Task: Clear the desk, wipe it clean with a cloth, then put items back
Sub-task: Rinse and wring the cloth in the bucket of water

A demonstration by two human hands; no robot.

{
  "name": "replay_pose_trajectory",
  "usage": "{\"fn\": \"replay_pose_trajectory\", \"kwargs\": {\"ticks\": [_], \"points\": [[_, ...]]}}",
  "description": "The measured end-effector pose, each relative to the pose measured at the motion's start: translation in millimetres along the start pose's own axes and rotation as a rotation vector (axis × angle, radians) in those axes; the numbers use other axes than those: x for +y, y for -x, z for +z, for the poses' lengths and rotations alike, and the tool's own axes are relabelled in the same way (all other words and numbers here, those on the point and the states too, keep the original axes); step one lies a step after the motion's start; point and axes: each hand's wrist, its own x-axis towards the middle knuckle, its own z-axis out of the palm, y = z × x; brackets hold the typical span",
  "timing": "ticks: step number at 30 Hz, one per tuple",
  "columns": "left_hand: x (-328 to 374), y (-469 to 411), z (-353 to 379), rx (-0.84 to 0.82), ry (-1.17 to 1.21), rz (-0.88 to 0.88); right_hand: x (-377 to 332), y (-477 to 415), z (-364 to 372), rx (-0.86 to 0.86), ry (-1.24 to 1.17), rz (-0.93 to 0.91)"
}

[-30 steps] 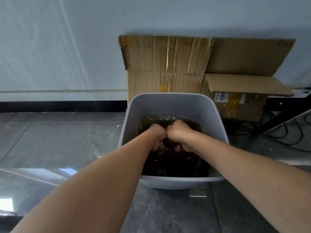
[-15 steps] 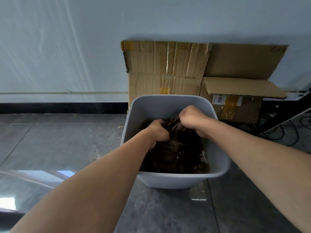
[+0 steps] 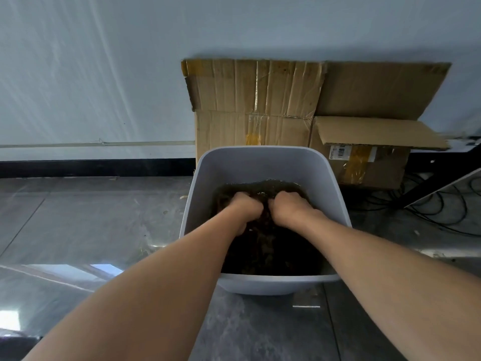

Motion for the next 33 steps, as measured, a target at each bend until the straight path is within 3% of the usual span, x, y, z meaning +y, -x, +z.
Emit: {"fn": "replay_pose_trajectory", "kwargs": {"ticks": [2, 4, 6, 8, 10, 13, 16, 18, 22, 29, 33], "points": [[-5.7, -1.6, 2.0, 0.060, -0.468, 0.119, 1.0, -1.3, 4.0, -0.046, 0.066, 0.020], [-8.4, -2.9, 3.7, 0.003, -0.603, 0.147, -0.9, -2.5, 7.2, -0.077, 0.015, 0.058], [-6.6, -1.9, 2.2, -0.102, -0.384, 0.084, -2.3, -3.3, 8.0, -0.106, -0.071, 0.059], [1.3, 5.5, -0.5, -0.271, -0.020, -0.102, -2.6, -7.0, 6.0, -0.085, -0.178, 0.091], [6.7, 7.2, -3.0, -0.334, 0.242, -0.207, -5.7, -6.5, 2.4, -0.059, -0.422, 0.196], [11.3, 11.3, -3.1, -0.217, 0.541, -0.178, -19.9, 3.3, -0.1, -0.028, -0.679, 0.215], [12.8, 14.8, -6.4, -0.109, 0.717, -0.109, -35.2, 13.6, 3.1, 0.072, -0.658, 0.137], [14.2, 20.6, -7.5, -0.125, 0.715, -0.104, -35.4, 17.1, 2.9, 0.115, -0.594, 0.115], [19.4, 37.3, -8.9, -0.196, 0.559, -0.121, -15.5, 7.7, -0.4, 0.216, -0.354, 0.075], [-1.0, 11.9, 0.8, 0.076, -0.077, 0.092, 2.7, -0.3, 2.8, -0.006, 0.101, 0.032], [-8.9, 5.8, 3.6, 0.057, -0.406, 0.081, 0.4, -4.3, 10.0, -0.112, 0.145, 0.060]]}}
